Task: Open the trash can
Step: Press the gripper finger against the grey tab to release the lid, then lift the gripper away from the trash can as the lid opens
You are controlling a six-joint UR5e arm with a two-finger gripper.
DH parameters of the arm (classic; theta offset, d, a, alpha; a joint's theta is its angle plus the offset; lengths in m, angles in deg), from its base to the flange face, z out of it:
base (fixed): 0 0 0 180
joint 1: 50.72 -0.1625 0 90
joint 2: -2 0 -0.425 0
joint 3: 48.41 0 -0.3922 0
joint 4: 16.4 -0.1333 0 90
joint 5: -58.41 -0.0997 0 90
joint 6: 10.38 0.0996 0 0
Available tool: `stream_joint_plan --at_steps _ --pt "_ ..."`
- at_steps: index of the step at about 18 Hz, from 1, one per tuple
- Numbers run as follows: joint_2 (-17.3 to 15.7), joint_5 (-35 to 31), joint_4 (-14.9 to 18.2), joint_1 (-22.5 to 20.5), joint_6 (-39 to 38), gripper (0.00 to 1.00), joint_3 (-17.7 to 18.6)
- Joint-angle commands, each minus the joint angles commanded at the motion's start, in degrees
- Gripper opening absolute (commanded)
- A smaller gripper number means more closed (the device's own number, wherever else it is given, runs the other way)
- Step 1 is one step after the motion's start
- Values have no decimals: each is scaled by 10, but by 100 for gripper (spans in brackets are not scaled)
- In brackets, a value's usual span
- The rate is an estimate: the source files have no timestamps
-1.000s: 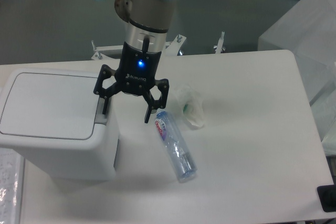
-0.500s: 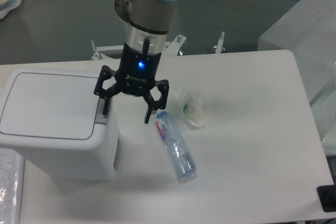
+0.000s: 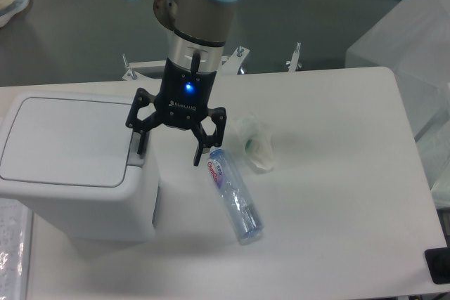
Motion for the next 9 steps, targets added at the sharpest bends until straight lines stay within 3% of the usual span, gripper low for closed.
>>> stream_joint_plan --at_steps 9 --pt "3 1 -1 0 1 100 0"
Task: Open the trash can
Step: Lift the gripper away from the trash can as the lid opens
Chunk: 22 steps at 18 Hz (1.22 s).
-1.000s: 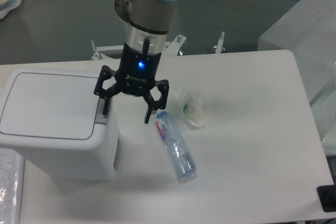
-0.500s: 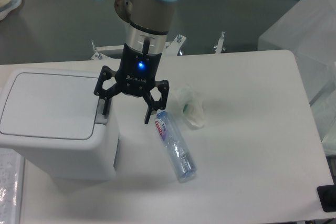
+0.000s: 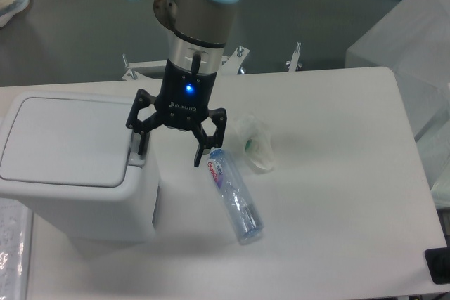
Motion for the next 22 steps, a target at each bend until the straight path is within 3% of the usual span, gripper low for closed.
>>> stream_joint_plan --at_steps 6,10,16,19,22 --pt "-3 3 0 -1 -3 100 -13" --pt "1 6 1 -4 -10 100 -41" --pt "0 -9 1 -37 9 100 -64" --pt "-1 -59 2 -53 37 100 -66" --pt "1 -143 9 -54 111 100 -60"
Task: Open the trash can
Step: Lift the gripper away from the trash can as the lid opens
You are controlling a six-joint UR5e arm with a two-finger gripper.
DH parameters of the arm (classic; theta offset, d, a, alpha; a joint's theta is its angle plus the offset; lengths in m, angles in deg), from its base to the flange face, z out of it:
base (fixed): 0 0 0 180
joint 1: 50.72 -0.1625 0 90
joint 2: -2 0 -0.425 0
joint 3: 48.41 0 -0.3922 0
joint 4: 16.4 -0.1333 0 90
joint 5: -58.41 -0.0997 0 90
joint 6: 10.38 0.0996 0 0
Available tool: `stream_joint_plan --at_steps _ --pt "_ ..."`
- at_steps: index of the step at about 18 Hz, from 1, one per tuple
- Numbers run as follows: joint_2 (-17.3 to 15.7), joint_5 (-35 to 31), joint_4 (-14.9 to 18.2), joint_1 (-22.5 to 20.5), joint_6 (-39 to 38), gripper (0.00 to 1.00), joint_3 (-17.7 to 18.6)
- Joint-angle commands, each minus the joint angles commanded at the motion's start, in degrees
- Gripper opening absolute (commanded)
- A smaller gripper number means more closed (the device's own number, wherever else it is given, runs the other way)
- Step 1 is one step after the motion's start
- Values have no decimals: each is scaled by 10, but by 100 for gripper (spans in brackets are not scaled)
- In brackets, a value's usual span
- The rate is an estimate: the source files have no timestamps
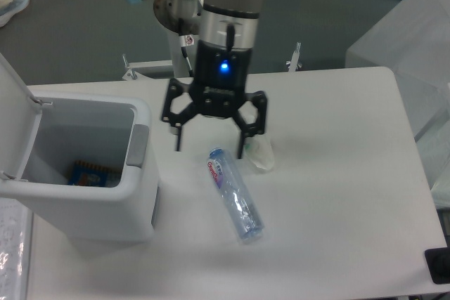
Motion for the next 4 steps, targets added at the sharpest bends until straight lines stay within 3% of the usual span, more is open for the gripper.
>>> stream_joint_plan --at_steps 4 --pt "1 -40 1 -3 35 100 9"
